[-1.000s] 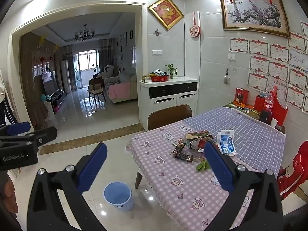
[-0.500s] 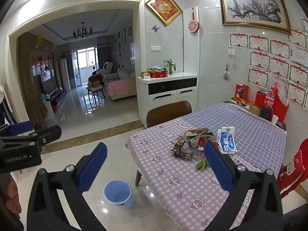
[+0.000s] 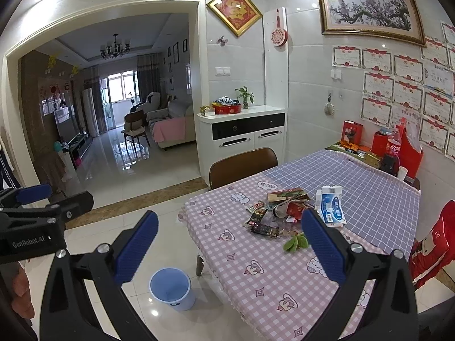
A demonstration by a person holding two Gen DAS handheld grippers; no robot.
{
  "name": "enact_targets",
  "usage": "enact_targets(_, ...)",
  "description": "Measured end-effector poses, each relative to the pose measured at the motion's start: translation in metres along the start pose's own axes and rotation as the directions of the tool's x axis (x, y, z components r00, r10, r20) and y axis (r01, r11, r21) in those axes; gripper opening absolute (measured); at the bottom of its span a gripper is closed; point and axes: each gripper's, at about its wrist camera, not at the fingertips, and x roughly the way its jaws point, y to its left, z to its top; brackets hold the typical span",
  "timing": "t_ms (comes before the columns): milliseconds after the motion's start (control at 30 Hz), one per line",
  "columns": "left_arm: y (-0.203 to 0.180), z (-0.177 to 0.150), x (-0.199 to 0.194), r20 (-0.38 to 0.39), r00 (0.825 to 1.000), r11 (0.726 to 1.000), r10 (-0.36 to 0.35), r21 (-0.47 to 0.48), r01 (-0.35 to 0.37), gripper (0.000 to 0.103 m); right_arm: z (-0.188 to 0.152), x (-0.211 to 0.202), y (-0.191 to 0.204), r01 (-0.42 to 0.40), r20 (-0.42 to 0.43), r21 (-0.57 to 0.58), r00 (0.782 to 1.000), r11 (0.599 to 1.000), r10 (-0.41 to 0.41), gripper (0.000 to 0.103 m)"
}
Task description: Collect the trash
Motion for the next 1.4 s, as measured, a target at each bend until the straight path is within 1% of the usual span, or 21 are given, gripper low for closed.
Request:
enact_targets(433, -0.002, 0.009, 0.005, -0.013, 1.000, 1.000, -0.001, 0.001, 0.001, 0.095, 0.006, 0.011, -0.005, 0.000, -0.019, 0.008, 1.000, 1.000, 0.000, 0.099)
enact_targets(667, -0.004, 0.013, 0.010, -0.021, 1.000, 1.000, -0.002, -0.001, 0.002, 0.095, 0.003, 0.018, -0.008, 0.002, -0.025, 0.010, 1.000, 1.000, -0.002, 0.099)
enact_targets(1400, -0.003, 0.015, 0.016, -0.025, 1.000, 1.000, 0.002, -0.011, -0.002, 0.095, -0.001, 0.028, -0.021, 0.005, -0.035, 0.015, 0.999, 1.000, -0.004, 0.099)
